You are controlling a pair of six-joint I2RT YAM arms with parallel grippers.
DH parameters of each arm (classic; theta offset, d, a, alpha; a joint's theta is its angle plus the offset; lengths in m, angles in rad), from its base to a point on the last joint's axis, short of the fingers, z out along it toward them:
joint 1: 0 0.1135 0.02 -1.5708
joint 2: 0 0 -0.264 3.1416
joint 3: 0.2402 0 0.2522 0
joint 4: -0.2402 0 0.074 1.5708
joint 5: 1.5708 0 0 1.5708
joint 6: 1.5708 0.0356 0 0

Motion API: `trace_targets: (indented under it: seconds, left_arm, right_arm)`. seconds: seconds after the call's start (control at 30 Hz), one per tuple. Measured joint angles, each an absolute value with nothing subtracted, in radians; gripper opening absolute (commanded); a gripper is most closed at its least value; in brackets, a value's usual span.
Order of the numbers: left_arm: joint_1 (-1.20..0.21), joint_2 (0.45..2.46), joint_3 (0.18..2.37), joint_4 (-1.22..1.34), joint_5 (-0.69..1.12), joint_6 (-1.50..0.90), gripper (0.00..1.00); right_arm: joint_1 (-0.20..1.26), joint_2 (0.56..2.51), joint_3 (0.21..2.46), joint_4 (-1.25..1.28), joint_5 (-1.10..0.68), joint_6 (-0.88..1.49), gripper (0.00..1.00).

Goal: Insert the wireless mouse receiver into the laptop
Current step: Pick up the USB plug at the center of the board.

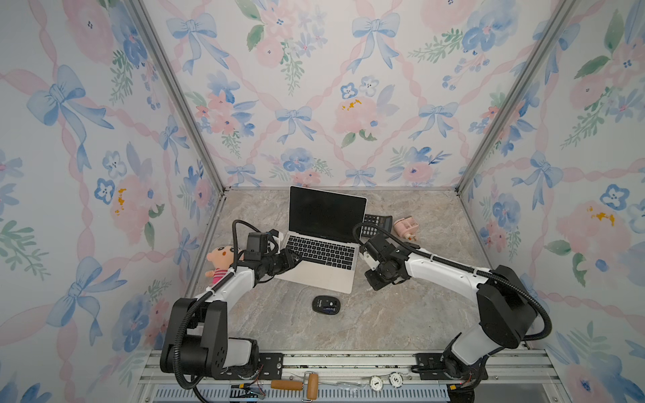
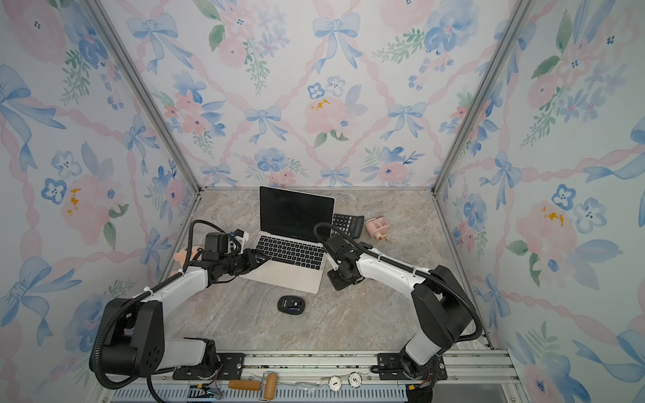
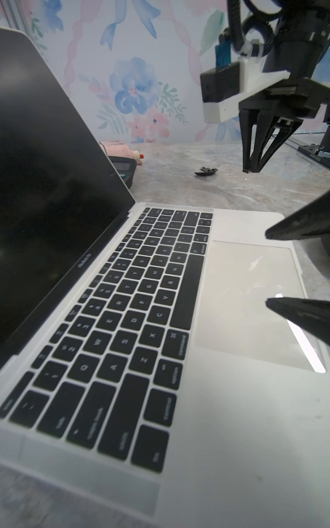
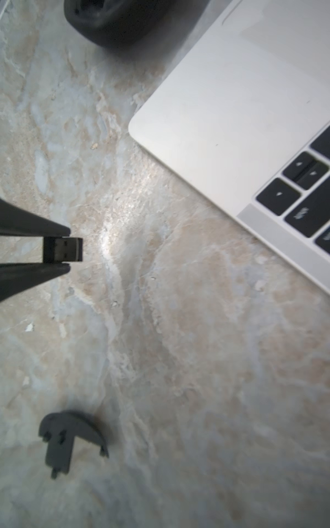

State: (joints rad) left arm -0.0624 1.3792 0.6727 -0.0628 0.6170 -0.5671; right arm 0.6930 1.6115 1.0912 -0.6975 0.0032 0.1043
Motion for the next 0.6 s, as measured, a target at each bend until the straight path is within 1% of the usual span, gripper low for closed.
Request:
trace_targets:
  seconds: [0.17, 0.33, 0.6]
  left_arm:
    - [0.044, 1.495, 0.793, -0.06, 0.65, -0.548, 0.38]
    - [0.115, 1.629, 0.893, -0.051, 0.671, -0.532, 0.37]
    - [0.131, 1.832, 1.014, -0.035, 0.67, -0.535, 0.36]
  right_arm:
    - [0.662, 1.639, 1.18, -0.708, -0.007, -0.048, 0.13]
    - [0.638, 1.761, 1.293, -0.725, 0.01, -0.157, 0.13]
    - [0.63, 1.913, 1.4, -0.751, 0.023, -0.298, 0.1]
